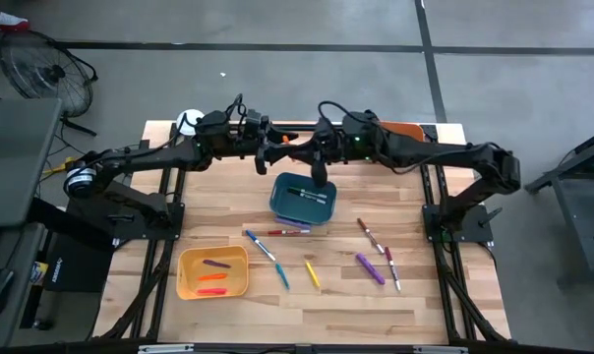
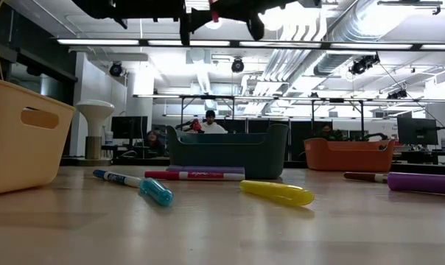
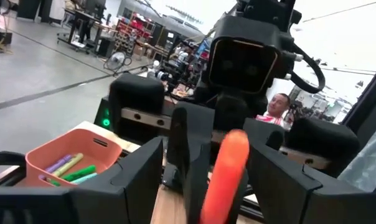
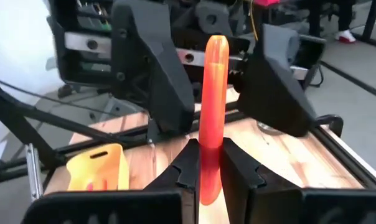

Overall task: Pick & Place Markers
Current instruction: Put the orange pen into the yellow bin

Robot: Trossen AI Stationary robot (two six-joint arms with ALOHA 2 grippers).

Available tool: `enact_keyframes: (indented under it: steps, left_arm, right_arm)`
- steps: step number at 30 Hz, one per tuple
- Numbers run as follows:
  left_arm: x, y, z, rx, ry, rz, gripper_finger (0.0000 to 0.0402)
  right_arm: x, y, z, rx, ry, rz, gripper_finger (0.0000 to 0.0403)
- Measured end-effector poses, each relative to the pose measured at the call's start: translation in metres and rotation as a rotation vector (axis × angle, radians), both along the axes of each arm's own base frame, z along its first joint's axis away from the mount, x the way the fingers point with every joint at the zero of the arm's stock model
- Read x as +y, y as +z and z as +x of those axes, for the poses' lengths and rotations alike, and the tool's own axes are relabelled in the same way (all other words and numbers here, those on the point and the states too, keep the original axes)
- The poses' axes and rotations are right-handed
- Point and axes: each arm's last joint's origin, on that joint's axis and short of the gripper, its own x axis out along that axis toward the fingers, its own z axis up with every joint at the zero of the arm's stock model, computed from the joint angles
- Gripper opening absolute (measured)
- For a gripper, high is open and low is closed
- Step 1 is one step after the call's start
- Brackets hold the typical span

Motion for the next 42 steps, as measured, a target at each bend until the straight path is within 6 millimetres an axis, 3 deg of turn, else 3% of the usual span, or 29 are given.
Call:
enact_keyframes:
  steps: [10, 23, 42]
  left_arm:
    - [-0.0002, -0.0030, 0.0004, 0.030, -0.012, -0.009, 0.0208]
    - [0.0006, -0.0031, 0.0003, 0.033, 0.021, 0.053, 0.0028]
    - [0.0003, -0.0044, 0.0005, 0.045, 0.009, 0.054, 0.0028]
  right_arm:
    - [-0.0079, 0.0029, 0.0003, 0.016, -0.031, -0.003, 0.0030]
    - [-0.0073, -0.0002, -0.0004, 0.047, -0.024, 0.009, 0.0030]
    - [-0.0071, -0.0010, -0.0005, 0.053, -0.025, 0.013, 0.0042]
